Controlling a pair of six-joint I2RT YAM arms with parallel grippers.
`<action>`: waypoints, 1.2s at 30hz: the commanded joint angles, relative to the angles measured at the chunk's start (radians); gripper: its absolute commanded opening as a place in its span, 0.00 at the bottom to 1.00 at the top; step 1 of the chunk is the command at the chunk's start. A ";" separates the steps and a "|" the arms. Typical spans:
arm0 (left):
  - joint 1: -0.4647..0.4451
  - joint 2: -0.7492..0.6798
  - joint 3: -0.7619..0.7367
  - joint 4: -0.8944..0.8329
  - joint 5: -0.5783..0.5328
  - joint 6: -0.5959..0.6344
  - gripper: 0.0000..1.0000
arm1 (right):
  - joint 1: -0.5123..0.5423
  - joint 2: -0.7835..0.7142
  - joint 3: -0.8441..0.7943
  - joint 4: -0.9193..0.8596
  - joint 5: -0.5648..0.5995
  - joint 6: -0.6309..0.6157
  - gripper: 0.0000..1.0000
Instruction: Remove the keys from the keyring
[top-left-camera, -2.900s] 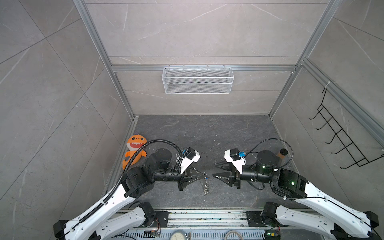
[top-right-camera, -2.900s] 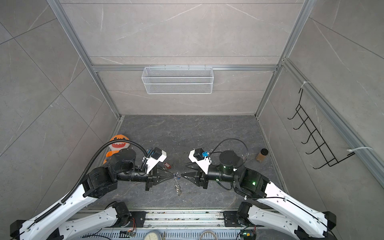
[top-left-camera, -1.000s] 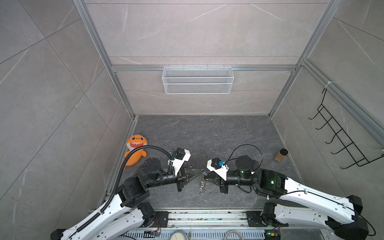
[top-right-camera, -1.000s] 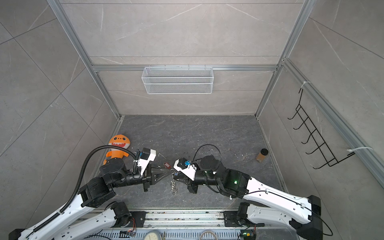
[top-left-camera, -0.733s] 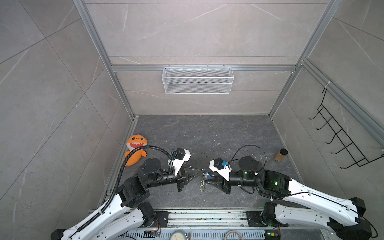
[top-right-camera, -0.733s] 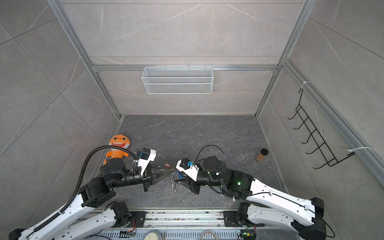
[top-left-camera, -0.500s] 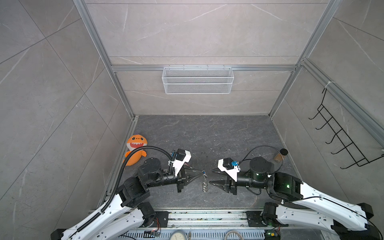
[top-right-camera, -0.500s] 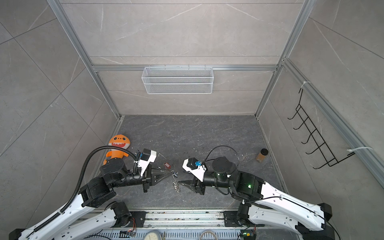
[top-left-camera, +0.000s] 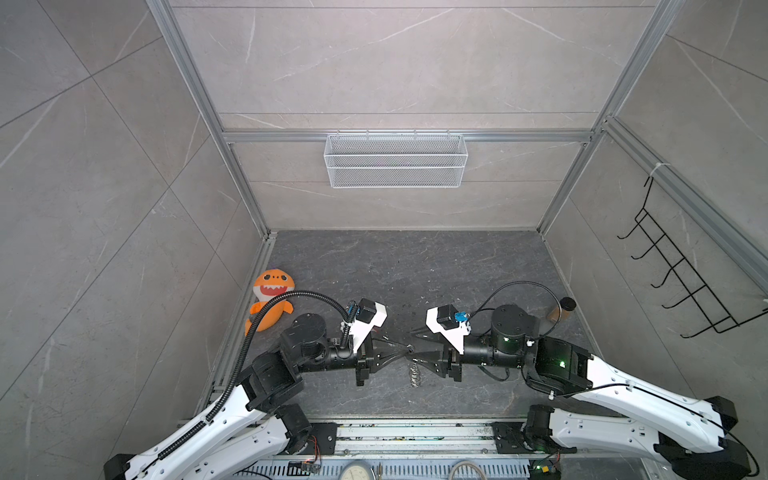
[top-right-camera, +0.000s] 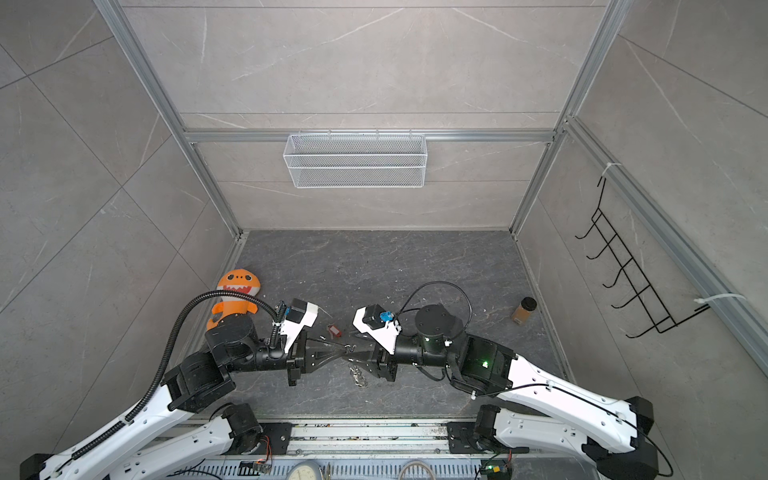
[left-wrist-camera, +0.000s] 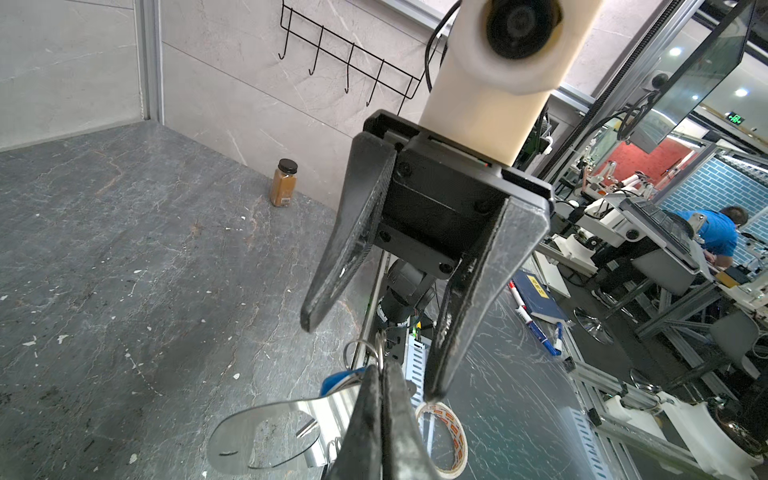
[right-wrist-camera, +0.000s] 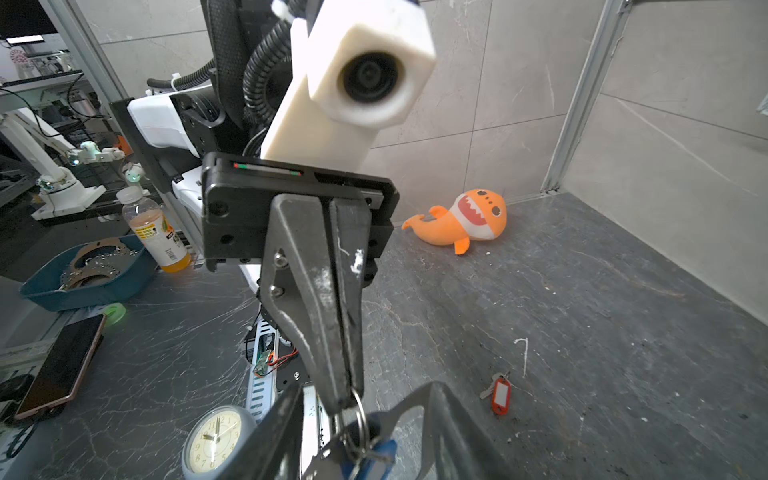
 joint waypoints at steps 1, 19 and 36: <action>-0.003 -0.023 0.021 0.071 0.026 0.020 0.00 | -0.026 0.000 0.020 0.021 -0.079 0.044 0.47; -0.003 -0.038 0.018 0.063 -0.022 0.021 0.00 | -0.053 0.003 -0.008 0.022 -0.170 0.081 0.21; -0.003 -0.037 0.028 0.052 -0.022 0.026 0.00 | -0.059 0.024 -0.013 0.043 -0.180 0.104 0.52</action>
